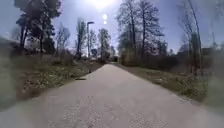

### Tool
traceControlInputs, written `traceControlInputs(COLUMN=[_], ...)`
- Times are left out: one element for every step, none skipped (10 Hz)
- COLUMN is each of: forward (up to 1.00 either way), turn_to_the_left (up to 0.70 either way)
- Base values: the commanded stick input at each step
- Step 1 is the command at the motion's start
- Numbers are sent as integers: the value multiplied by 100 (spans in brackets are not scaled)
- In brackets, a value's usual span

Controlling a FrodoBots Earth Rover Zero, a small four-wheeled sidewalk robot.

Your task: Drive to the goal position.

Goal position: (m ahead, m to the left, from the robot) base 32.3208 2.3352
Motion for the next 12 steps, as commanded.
traceControlInputs(forward=[70, 70, 70, 70, 70, 70, 70, 70, 70, 70, 70, 70], turn_to_the_left=[8, 0, 0, 0, 0, 0, 0, 0, 0, 0, 0, 0])
